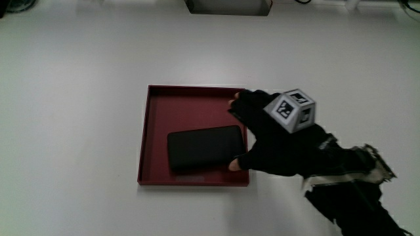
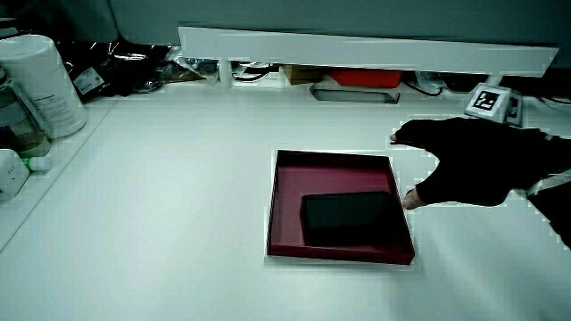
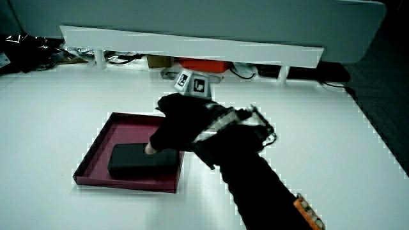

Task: Place battery into plate

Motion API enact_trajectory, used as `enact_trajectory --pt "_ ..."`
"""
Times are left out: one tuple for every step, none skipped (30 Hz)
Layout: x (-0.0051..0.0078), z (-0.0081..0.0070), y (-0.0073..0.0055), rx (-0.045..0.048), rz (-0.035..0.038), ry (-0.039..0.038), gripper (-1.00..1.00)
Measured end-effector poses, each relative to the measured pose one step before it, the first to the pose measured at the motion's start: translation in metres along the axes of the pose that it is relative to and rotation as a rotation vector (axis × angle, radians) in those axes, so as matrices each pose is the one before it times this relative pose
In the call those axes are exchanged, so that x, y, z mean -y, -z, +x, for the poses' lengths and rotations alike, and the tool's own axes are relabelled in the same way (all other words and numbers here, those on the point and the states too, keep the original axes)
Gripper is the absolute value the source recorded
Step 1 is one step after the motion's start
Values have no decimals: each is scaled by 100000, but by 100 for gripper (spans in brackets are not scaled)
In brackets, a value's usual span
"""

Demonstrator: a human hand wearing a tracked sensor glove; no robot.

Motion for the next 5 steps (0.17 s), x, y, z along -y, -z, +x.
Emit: enact_trajectory --pt "571 393 -375 -1294 1482 -63 -100" --pt "566 388 -388 -1294 1482 -63 -100" --pt "659 57 -478 -4810 -467 -1456 -100" --pt "718 -90 -526 2139 1947 2094 -100" --pt "627 29 -385 -6527 -617 239 -100"
